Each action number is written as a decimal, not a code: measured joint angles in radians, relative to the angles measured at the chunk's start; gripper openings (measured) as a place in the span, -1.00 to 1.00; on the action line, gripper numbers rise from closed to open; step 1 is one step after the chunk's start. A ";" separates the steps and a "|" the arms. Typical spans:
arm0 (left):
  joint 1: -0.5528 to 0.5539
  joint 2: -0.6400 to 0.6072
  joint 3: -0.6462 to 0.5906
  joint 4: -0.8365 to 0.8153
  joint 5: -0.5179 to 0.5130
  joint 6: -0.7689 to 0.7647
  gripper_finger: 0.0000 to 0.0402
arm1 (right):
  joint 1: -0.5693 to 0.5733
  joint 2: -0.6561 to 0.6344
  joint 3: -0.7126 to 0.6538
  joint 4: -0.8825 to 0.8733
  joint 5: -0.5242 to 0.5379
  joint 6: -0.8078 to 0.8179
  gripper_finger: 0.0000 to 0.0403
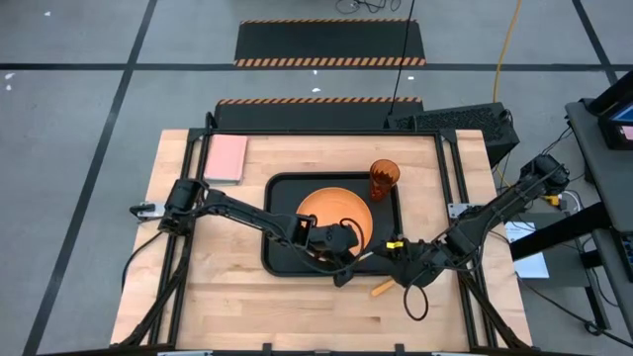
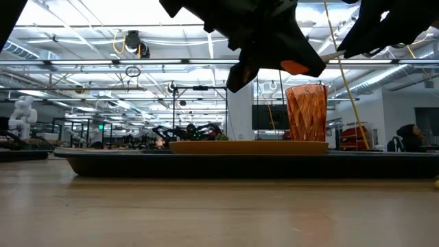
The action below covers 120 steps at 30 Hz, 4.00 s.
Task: Pick and place plate/cup/fork/spoon on tray
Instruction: Put the orange fork on the black tray to the right of the orange plate
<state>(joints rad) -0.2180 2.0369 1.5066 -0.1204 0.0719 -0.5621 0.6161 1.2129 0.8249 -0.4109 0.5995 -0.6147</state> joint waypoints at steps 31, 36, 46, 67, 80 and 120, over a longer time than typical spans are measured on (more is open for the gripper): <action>-0.050 -0.102 0.002 -0.320 -0.294 0.107 -0.97 | 0.110 0.001 0.000 0.308 0.302 0.971 -0.18; -0.086 -0.164 -0.069 -0.389 -0.406 0.013 -0.97 | 0.180 0.001 -0.001 0.393 0.402 0.936 -0.18; -0.192 -0.370 -0.304 -0.171 -0.594 -0.159 -0.97 | 0.233 -0.007 -0.001 0.472 0.452 0.748 -0.18; -0.239 -0.362 -0.343 0.457 -0.835 0.086 -0.97 | 0.228 -0.019 -0.024 0.513 0.538 0.780 -0.18; -0.198 -0.173 -0.343 0.848 -0.832 0.187 -0.97 | 0.228 -0.021 -0.024 0.512 0.609 0.785 -0.18; -0.182 0.051 -0.121 1.060 -0.805 0.374 -0.97 | 0.174 -0.026 -0.023 0.692 0.601 0.619 -0.18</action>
<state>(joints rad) -0.3995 2.0880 1.3861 0.9401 -0.7334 -0.1884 0.7898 1.1870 0.8021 0.2813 1.2003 0.0046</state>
